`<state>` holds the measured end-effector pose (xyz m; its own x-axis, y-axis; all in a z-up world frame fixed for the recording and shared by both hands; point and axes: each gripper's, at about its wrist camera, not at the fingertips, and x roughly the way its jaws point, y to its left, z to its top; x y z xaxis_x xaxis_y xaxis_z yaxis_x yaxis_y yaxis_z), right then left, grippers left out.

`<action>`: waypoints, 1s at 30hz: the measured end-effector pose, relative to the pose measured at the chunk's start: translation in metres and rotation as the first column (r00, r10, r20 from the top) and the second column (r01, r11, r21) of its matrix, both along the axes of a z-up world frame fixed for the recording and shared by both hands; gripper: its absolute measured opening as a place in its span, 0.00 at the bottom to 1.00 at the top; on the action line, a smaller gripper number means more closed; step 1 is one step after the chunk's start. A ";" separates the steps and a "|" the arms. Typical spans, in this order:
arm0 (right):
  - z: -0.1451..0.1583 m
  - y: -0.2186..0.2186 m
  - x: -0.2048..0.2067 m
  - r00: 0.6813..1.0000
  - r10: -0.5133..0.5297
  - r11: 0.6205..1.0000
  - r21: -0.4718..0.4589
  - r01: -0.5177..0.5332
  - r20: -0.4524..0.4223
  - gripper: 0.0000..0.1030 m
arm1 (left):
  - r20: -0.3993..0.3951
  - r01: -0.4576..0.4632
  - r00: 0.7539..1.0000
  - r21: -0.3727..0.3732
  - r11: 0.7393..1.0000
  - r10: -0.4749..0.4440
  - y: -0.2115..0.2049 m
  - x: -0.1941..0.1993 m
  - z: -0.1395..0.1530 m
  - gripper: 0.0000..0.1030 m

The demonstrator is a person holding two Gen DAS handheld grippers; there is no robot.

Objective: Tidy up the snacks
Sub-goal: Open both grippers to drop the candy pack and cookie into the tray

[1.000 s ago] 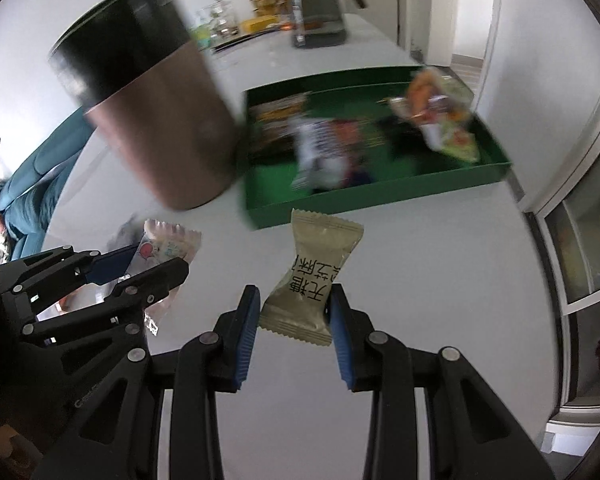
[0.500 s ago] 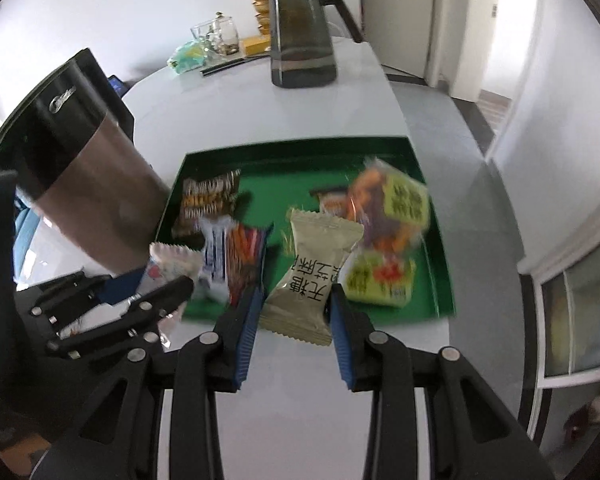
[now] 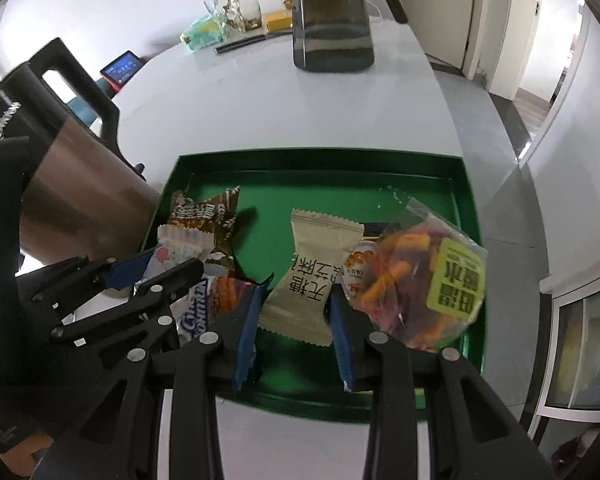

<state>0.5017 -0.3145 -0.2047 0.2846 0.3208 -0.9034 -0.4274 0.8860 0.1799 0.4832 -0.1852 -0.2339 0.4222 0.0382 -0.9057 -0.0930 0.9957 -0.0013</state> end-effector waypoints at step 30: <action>-0.019 -0.018 0.012 0.996 -0.059 0.997 0.036 0.062 -0.072 0.10 | -0.003 -0.034 0.999 0.018 0.999 0.034 0.007 -0.007 -0.009 0.37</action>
